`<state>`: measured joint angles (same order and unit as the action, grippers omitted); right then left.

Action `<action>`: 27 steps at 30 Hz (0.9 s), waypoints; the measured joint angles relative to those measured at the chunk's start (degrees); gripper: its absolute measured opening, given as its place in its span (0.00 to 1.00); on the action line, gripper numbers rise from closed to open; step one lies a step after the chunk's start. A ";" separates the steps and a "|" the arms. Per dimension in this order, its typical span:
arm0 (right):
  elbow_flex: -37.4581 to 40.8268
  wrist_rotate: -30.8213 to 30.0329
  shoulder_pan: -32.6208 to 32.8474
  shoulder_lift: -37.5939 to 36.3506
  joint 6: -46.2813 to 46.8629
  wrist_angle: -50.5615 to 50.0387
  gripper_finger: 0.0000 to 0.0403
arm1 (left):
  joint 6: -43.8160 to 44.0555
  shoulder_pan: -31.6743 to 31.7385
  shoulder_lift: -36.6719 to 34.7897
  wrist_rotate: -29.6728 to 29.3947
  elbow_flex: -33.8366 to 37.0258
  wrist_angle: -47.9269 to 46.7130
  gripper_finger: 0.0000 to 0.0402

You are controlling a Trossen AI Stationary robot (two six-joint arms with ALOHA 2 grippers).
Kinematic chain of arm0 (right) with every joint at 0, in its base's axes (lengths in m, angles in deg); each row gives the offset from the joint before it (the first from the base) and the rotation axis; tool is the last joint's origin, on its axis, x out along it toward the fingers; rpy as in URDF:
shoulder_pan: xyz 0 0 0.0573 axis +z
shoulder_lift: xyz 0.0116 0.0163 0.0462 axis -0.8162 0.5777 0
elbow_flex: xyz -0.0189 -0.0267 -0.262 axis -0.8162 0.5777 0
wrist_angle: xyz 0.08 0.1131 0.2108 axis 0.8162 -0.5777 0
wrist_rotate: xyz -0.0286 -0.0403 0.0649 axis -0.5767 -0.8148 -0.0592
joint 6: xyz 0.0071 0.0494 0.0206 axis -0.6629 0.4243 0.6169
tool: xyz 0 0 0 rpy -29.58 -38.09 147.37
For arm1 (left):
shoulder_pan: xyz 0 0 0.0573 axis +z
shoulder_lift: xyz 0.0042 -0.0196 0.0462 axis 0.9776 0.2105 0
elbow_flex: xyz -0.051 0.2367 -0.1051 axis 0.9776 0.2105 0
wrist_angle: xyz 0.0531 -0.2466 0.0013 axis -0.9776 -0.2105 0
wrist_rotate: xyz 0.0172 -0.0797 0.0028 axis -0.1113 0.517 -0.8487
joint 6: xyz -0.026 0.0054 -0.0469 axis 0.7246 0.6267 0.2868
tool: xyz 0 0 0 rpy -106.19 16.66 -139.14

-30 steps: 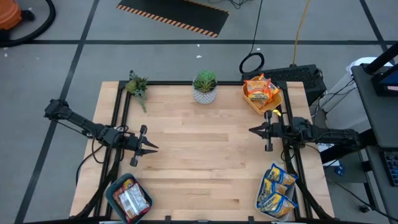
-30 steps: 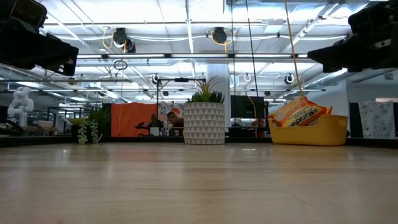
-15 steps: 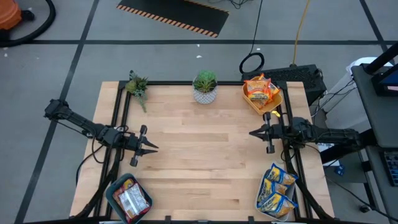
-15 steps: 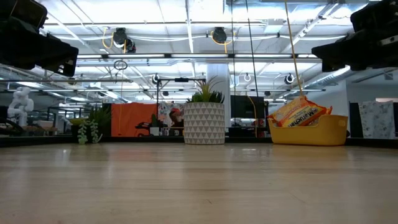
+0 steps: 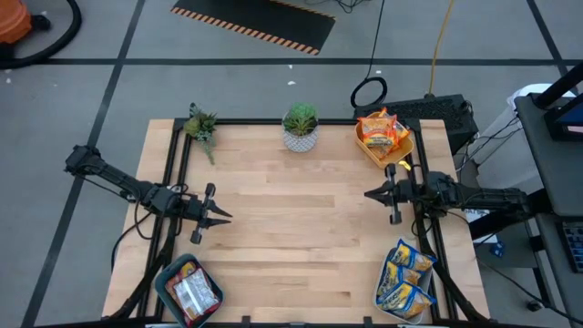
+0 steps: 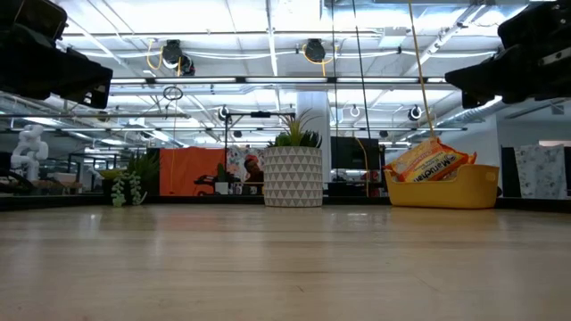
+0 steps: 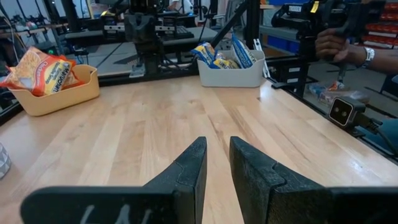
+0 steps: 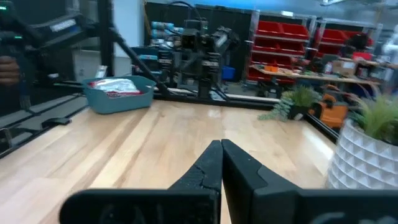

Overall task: Sort Maruchan noodles
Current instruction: Return to Home Position

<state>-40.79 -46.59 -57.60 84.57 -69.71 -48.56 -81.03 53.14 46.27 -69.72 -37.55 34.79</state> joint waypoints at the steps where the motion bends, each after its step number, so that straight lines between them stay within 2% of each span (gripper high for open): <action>1: 0.00 -0.70 0.00 0.00 0.27 -0.02 0.00 | -0.01 0.00 -0.01 0.00 0.00 0.08 0.19; 9: 0.00 -3.59 0.31 -0.02 2.61 -0.24 0.00 | -1.49 0.00 0.00 0.00 0.00 0.09 0.19; 20: 0.00 -5.82 7.35 -0.02 2.11 -0.44 0.00 | -1.50 0.00 0.00 -0.02 0.00 0.16 0.19; 27: 0.04 -6.69 7.89 -0.98 0.69 0.15 0.00 | -0.62 -0.01 -0.01 0.00 0.00 0.22 0.19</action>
<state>-40.75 -53.28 -49.71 83.59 -69.03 -48.40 -81.65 53.13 46.26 -69.72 -37.55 35.02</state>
